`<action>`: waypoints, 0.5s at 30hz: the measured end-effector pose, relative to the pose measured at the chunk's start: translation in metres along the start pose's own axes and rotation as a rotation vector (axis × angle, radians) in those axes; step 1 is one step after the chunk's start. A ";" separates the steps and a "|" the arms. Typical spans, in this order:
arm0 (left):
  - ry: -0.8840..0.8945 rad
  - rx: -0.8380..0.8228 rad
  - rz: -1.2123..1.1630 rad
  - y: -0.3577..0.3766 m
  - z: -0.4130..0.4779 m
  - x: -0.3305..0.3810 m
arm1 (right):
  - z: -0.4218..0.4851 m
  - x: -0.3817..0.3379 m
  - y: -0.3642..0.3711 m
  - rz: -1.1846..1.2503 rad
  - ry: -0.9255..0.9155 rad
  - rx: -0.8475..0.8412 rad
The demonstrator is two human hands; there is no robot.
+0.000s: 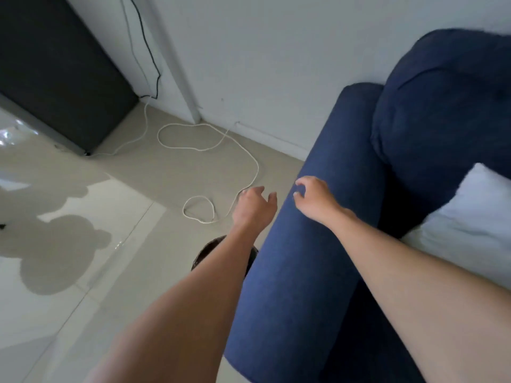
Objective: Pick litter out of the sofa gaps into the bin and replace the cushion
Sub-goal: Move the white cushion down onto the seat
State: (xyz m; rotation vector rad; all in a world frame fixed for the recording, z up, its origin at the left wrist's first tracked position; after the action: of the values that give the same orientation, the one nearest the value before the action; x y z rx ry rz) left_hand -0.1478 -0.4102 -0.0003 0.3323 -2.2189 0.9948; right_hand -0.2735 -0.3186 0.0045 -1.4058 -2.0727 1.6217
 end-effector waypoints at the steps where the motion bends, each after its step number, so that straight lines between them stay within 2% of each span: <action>1: 0.029 -0.021 0.013 0.012 -0.005 0.021 | -0.005 0.018 -0.023 0.027 0.019 0.045; 8: 0.272 -0.143 0.048 0.115 -0.063 0.165 | -0.074 0.153 -0.163 0.129 0.155 0.335; 11: 0.345 -0.205 0.011 0.167 -0.093 0.210 | -0.109 0.220 -0.200 0.161 0.227 0.439; 15: 0.344 -0.286 -0.011 0.236 -0.126 0.242 | -0.157 0.310 -0.220 0.238 0.367 0.570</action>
State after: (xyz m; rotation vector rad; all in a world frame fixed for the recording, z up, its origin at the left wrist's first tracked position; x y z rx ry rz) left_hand -0.3791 -0.1487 0.0900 0.0384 -2.0029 0.6575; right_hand -0.4699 0.0223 0.1250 -1.6079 -1.1571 1.6882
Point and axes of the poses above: each hand's wrist, its own z-axis towards the middle knuckle, its own y-axis out of the palm, x = y × z, the point moved 8 cm from there along z, towards the middle knuckle, and after that the axes turned 12 degrees about -z, right-handed, at the moved point
